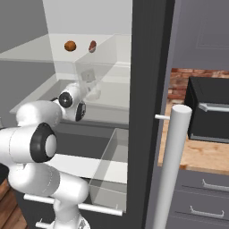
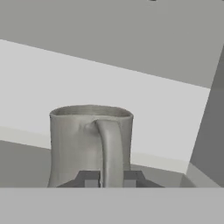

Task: Move the tangerine and sausage from the second highest shelf to the top shelf to make space. Then, place the pitcher from the counter on the cleared second highest shelf.

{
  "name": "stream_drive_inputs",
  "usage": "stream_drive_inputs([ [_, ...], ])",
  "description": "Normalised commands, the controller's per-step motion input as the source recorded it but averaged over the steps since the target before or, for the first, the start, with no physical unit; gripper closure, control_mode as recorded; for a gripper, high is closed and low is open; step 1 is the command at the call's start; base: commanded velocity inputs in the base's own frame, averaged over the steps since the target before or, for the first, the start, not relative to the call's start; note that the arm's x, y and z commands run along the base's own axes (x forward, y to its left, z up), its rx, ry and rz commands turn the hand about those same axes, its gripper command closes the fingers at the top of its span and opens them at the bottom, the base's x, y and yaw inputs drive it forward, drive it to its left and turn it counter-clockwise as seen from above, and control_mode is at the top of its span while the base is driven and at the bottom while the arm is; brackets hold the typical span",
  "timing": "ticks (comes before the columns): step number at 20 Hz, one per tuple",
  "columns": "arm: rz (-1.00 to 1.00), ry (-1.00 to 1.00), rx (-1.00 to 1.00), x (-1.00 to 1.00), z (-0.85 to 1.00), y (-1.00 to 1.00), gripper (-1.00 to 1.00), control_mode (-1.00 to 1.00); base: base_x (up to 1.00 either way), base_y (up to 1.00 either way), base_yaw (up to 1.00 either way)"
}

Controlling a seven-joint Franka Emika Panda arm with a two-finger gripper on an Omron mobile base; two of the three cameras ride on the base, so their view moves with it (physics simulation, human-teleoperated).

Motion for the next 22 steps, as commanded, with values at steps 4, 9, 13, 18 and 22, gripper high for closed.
stream_drive_inputs([
  [4,0.0,0.03,0.0,-0.33,-0.09,-0.45,-1.0,-1.0,0.0,0.0,0.0],
  [9,0.0,0.04,0.0,-0.27,-0.01,-0.43,-1.0,-1.0,0.0,0.0,0.0],
  [13,0.0,0.03,-0.01,-0.42,-0.01,-0.19,-1.0,-1.0,0.0,0.0,0.0],
  [18,0.0,0.04,-0.06,-0.86,0.0,0.09,-1.0,-1.0,0.0,0.0,0.0],
  [22,0.0,0.09,-0.1,-0.83,0.43,0.38,-1.0,-1.0,0.0,0.0,0.0],
])
